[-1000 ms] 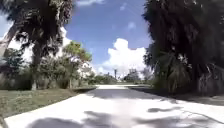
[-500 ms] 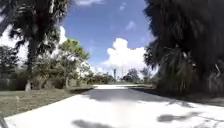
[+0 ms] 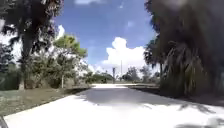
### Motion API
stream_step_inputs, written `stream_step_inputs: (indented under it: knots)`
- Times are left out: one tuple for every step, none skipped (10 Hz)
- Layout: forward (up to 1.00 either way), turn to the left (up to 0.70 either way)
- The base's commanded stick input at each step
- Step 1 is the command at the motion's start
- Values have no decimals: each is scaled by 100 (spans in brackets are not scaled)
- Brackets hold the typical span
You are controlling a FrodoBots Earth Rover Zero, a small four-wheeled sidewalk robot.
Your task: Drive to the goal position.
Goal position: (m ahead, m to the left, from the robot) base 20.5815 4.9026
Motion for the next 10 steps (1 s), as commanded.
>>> stream_step_inputs:
  knots:
    - [85, 0]
    - [85, 0]
    - [85, 0]
    - [85, 0]
    - [85, 0]
    - [85, 17]
    - [85, 33]
    - [85, 34]
    - [85, 34]
    - [85, 34]
